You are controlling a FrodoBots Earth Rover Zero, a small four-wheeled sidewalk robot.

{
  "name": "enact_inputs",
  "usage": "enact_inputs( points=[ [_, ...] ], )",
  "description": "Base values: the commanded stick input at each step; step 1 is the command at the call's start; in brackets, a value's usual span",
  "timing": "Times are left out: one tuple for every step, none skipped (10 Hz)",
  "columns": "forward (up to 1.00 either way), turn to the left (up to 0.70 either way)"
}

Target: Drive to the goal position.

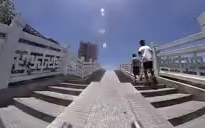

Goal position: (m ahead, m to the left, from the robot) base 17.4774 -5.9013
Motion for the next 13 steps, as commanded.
enact_inputs(
  points=[
    [0.7, 0.0],
    [0.7, 0.0],
    [0.7, 0.0],
    [0.7, -0.03],
    [0.7, -0.13],
    [0.7, -0.02],
    [0.7, 0.0],
    [0.7, 0.0],
    [0.7, 0.0],
    [0.7, 0.0],
    [0.7, 0.0],
    [0.7, 0.0],
    [0.7, 0.0]
  ],
)
